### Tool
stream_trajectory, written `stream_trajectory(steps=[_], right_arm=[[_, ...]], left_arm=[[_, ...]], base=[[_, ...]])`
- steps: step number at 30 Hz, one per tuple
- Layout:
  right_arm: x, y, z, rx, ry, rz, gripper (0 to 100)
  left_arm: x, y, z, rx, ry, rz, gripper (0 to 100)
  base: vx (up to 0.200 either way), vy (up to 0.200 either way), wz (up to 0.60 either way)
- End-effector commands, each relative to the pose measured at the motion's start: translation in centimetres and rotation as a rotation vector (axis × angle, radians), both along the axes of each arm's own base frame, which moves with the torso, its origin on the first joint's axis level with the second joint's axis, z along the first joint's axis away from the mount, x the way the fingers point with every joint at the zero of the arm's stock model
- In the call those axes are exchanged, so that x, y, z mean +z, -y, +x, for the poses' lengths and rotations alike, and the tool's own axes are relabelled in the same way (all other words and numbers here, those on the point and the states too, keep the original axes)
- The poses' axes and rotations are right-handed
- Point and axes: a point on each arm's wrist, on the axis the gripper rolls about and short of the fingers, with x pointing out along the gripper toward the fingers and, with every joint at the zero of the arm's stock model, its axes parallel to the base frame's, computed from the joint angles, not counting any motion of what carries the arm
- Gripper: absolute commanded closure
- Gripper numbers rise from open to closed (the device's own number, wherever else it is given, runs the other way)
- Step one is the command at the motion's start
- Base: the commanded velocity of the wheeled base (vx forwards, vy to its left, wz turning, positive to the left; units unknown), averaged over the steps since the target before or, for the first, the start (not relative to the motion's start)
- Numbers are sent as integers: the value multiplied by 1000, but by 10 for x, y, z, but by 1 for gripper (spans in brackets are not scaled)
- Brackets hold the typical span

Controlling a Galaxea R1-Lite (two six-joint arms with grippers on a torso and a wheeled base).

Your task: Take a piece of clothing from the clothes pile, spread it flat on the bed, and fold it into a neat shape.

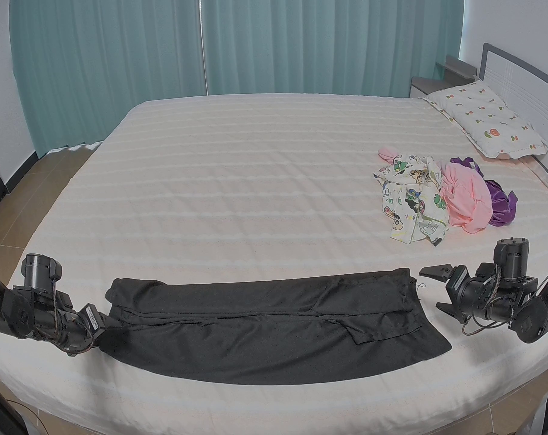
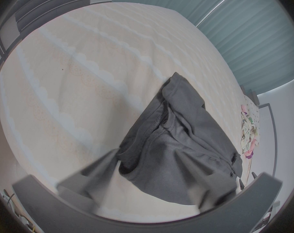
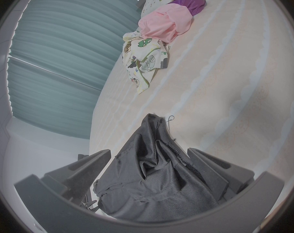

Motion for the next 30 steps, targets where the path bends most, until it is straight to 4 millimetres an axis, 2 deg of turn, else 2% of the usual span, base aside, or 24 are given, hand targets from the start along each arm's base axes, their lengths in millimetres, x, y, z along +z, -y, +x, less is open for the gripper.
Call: stream_trajectory(steps=[1,6,13,21,22,26,30], right_arm=[[-4,0,-4,0,-5,1,0],[-4,0,-4,-4,-3,14,0],[-4,0,-5,-3,-7,14,0],[-5,0,-7,-2,-14,14,0],[-5,0,-7,-2,-14,14,0],[-5,0,-7,5,-15,18,0],[-5,0,-9,6,-15,18,0]], left_arm=[[-7,0,-4,8,-40,14,100],[-10,-1,-10,57,-73,90,100],[-4,1,-25,59,-100,95,100],[-2,2,-32,51,-142,94,100],[-2,2,-32,51,-144,94,0],[-2,2,-33,57,-155,105,0],[7,0,-28,75,-114,121,0]], base=[[0,0,0],[0,0,0],[0,0,0],[0,0,0],[0,0,0],[0,0,0],[0,0,0]])
